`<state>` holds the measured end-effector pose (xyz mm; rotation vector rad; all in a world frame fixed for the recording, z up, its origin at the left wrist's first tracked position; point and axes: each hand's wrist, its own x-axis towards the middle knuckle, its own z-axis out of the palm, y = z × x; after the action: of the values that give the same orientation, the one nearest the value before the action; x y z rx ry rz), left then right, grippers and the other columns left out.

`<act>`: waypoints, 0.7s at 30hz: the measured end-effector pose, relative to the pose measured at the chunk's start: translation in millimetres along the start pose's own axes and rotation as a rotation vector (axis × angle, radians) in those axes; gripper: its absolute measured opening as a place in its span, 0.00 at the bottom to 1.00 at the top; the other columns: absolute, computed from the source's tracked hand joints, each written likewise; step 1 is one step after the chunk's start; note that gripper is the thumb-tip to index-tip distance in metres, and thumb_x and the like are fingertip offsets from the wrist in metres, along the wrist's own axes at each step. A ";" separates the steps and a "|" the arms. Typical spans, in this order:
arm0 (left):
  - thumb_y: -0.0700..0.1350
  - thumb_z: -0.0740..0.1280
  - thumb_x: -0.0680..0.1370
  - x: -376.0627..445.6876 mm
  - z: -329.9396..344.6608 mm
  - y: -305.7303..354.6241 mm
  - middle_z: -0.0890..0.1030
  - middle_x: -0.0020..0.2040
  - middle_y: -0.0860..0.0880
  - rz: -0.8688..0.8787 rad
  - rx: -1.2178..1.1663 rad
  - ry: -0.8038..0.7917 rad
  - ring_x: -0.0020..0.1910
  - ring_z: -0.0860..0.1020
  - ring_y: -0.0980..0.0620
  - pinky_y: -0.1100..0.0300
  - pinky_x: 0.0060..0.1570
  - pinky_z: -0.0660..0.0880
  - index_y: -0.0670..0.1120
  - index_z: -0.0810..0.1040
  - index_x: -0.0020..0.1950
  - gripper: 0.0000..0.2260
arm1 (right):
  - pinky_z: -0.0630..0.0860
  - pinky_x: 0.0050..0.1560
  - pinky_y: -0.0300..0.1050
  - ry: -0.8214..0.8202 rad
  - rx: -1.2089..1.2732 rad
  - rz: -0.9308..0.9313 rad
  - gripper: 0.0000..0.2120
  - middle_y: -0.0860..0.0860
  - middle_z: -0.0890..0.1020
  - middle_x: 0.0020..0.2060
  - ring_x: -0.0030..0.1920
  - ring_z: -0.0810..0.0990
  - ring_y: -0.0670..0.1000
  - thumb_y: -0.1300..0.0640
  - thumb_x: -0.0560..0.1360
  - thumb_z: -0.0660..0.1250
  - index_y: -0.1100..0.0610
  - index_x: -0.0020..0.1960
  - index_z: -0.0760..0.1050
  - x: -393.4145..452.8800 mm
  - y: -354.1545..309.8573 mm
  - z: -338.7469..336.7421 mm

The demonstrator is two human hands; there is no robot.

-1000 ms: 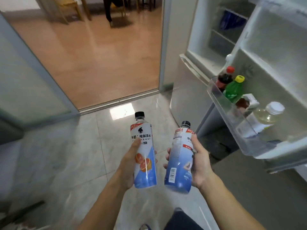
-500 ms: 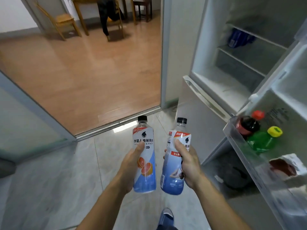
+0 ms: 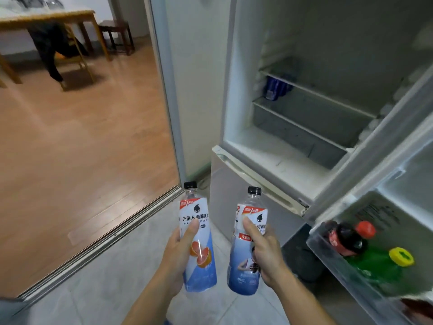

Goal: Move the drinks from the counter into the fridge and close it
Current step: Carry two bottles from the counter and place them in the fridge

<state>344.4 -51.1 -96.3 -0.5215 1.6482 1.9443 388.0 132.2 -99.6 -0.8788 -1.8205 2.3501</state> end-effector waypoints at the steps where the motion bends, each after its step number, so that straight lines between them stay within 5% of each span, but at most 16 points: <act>1: 0.59 0.67 0.76 13.3 -1.0 12.2 0.85 0.50 0.39 0.007 0.009 -0.043 0.50 0.83 0.37 0.41 0.52 0.80 0.48 0.77 0.61 0.20 | 0.83 0.44 0.50 0.057 -0.005 -0.024 0.29 0.54 0.87 0.45 0.45 0.87 0.56 0.38 0.62 0.74 0.54 0.56 0.78 9.6 -1.5 5.1; 6: 0.51 0.74 0.71 73.9 -2.7 70.4 0.86 0.51 0.42 0.085 0.086 -0.267 0.49 0.84 0.40 0.48 0.48 0.81 0.46 0.78 0.60 0.20 | 0.82 0.43 0.48 0.274 0.007 -0.093 0.14 0.52 0.87 0.45 0.45 0.87 0.53 0.48 0.70 0.76 0.50 0.53 0.80 42.9 -16.7 31.4; 10: 0.52 0.80 0.65 118.3 15.7 102.8 0.86 0.50 0.47 0.142 0.217 -0.371 0.47 0.85 0.44 0.46 0.48 0.82 0.50 0.77 0.58 0.25 | 0.79 0.37 0.37 0.413 -0.046 -0.153 0.20 0.45 0.87 0.44 0.43 0.86 0.45 0.46 0.66 0.79 0.47 0.55 0.78 62.4 -32.5 38.9; 13: 0.56 0.80 0.58 146.8 38.8 119.4 0.86 0.48 0.50 0.186 0.301 -0.394 0.46 0.86 0.47 0.47 0.47 0.83 0.54 0.76 0.55 0.29 | 0.80 0.39 0.41 0.509 -0.065 -0.173 0.22 0.45 0.86 0.42 0.42 0.86 0.46 0.46 0.63 0.81 0.45 0.54 0.78 77.8 -39.8 35.5; 17: 0.53 0.79 0.57 187.5 77.0 142.0 0.86 0.46 0.51 0.279 0.373 -0.421 0.45 0.85 0.50 0.54 0.42 0.82 0.55 0.76 0.56 0.29 | 0.83 0.40 0.44 0.572 -0.070 -0.233 0.20 0.47 0.87 0.41 0.42 0.86 0.48 0.52 0.63 0.82 0.47 0.52 0.79 114.6 -56.1 18.4; 21: 0.50 0.79 0.59 219.6 111.9 167.2 0.85 0.45 0.51 0.423 0.487 -0.440 0.44 0.85 0.49 0.56 0.40 0.81 0.57 0.76 0.53 0.25 | 0.77 0.35 0.32 0.638 -0.108 -0.288 0.24 0.43 0.85 0.42 0.40 0.84 0.42 0.53 0.63 0.81 0.45 0.55 0.76 158.9 -83.2 2.2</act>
<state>74.1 72.6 -79.0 0.4439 1.9303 1.6600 228.7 213.9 -88.7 -1.1206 -1.6617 1.5661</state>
